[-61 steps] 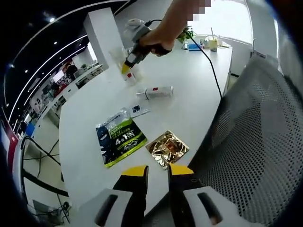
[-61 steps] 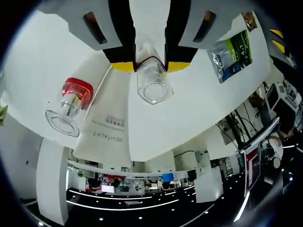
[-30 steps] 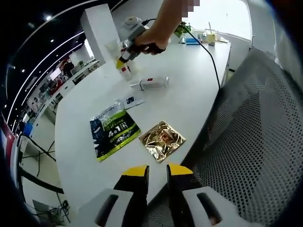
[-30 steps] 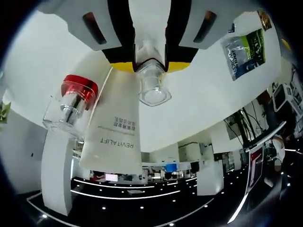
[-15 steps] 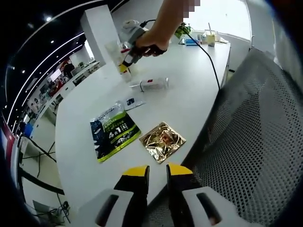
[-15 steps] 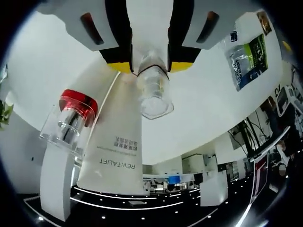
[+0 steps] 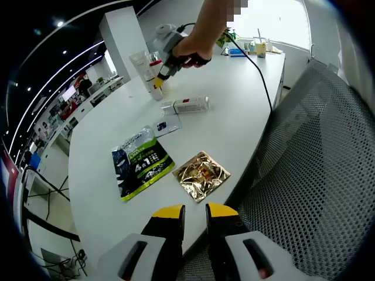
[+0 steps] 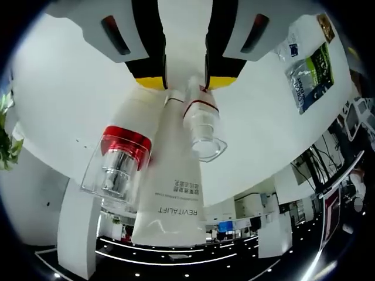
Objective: Arrange the skincare products in the storage area until every visible bottle or jar stands upright without overlapping.
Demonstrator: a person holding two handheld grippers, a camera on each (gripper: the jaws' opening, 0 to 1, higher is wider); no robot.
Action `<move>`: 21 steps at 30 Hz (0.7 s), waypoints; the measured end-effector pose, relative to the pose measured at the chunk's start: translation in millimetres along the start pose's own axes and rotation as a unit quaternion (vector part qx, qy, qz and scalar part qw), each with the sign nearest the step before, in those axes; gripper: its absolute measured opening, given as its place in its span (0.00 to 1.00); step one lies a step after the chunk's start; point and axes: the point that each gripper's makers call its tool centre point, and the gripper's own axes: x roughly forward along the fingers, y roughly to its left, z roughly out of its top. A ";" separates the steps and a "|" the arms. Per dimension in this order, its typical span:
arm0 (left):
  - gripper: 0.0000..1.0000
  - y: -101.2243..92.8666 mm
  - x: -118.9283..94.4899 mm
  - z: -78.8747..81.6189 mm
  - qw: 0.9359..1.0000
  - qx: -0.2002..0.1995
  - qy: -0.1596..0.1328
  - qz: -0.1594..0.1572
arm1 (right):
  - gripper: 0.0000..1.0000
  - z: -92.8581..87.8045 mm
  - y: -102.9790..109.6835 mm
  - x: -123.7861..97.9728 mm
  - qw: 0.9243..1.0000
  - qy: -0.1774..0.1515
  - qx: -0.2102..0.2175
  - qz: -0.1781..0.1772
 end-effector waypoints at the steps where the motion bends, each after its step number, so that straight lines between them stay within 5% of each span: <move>1: 0.15 0.0 0.1 -0.2 1.000 0.000 0.000 0.000 | 0.24 -0.3 0.3 0.1 1.000 0.000 0.003 0.000; 7: 0.14 0.0 0.4 0.0 1.000 0.002 -0.001 0.001 | 0.32 -7.8 6.6 7.5 1.000 0.012 0.027 0.010; 13: 0.14 0.9 -0.1 0.3 1.000 0.002 -0.001 0.003 | 0.27 -12.9 -5.2 16.5 0.997 0.024 0.066 -0.021; 21: 0.14 2.2 -0.5 0.9 1.000 0.001 -0.003 0.006 | 0.30 -4.6 7.5 1.4 0.992 0.019 0.118 -0.034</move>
